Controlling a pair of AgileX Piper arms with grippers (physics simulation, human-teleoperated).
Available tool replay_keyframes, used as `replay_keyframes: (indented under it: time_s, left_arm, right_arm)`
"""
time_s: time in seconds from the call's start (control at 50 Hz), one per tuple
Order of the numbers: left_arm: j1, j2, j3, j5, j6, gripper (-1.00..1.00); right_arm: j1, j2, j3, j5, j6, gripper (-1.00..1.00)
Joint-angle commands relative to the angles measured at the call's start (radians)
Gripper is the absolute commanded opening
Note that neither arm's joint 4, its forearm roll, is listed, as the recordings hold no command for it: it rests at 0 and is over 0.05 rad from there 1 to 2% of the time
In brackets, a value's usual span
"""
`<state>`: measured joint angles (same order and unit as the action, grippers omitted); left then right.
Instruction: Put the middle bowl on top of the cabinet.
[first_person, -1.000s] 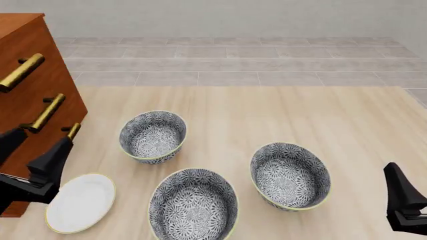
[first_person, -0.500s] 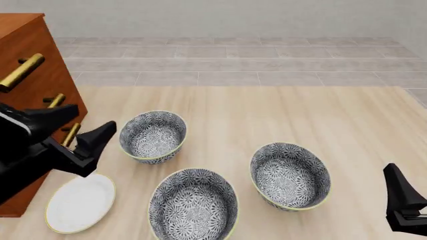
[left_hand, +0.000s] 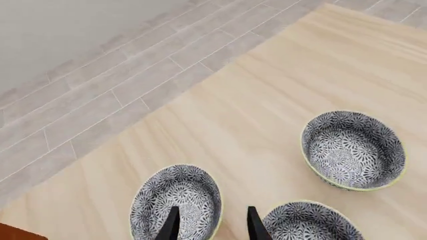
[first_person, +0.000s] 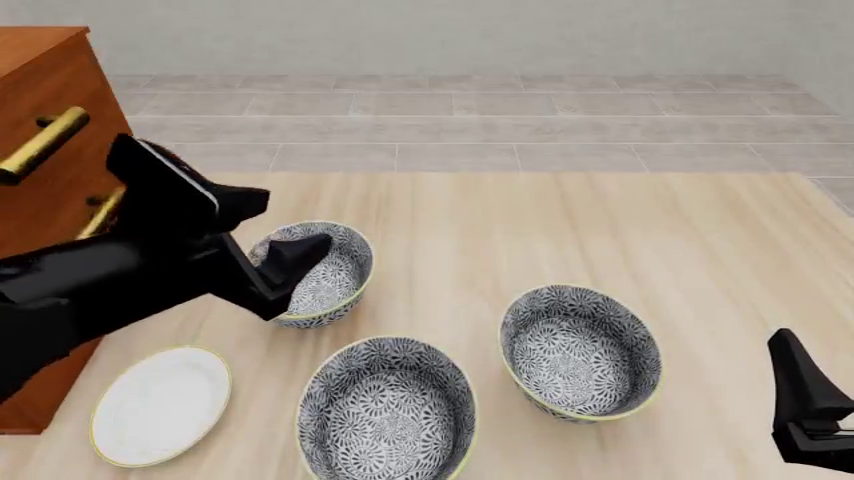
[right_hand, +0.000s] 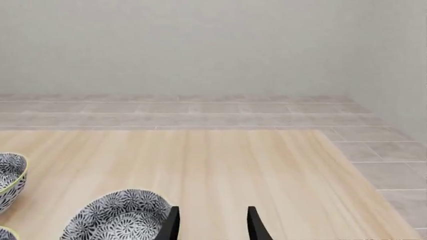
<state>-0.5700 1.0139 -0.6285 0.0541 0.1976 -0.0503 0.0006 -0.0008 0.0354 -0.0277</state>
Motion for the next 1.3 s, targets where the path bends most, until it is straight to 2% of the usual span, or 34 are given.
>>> replay_keyframes:
  time_s: [0.02,0.12,0.18,0.2,0.22,0.46,0.48,0.5,0.76,1.08,1.3]
  left_arm:
    - [-0.063,0.121,-0.112,0.06,0.021,1.0]
    - [-0.106,0.163,-0.166,0.093,0.019,1.0]
    - [-0.126,0.247,-0.219,0.142,0.019,1.0]
    - [-0.142,0.259,-0.233,0.148,-0.006,1.0]
    - [-0.135,0.267,-0.239,0.147,0.017,1.0]
    - [-0.19,0.368,-0.336,0.193,0.026,1.0]
    - [-0.193,0.382,-0.351,0.202,0.012,1.0]
    - [-0.172,0.398,-0.356,0.21,0.029,1.0]
    - [-0.241,0.51,-0.488,0.274,-0.027,1.0]
    - [-0.261,0.623,-0.555,0.283,-0.056,1.0]
    - [-0.29,0.691,-0.64,0.311,-0.131,1.0]
  right_arm:
    - [-0.008,0.0,0.0,0.004,-0.001,1.0]
    - [-0.006,0.0,0.001,0.006,-0.001,1.0]
    - [-0.008,0.0,0.001,0.006,0.0,1.0]
    - [-0.009,0.0,0.001,0.007,0.001,1.0]
    - [-0.01,0.0,0.001,0.007,0.001,1.0]
    - [-0.008,0.0,0.001,0.008,0.008,1.0]
    - [-0.009,0.0,0.001,0.008,0.007,1.0]
    - [-0.01,0.0,0.001,0.006,0.007,1.0]
    - [-0.022,0.005,0.0,0.01,0.005,1.0]
    - [-0.024,0.003,0.0,0.015,0.007,1.0]
    - [-0.029,0.001,0.001,0.025,0.013,1.0]
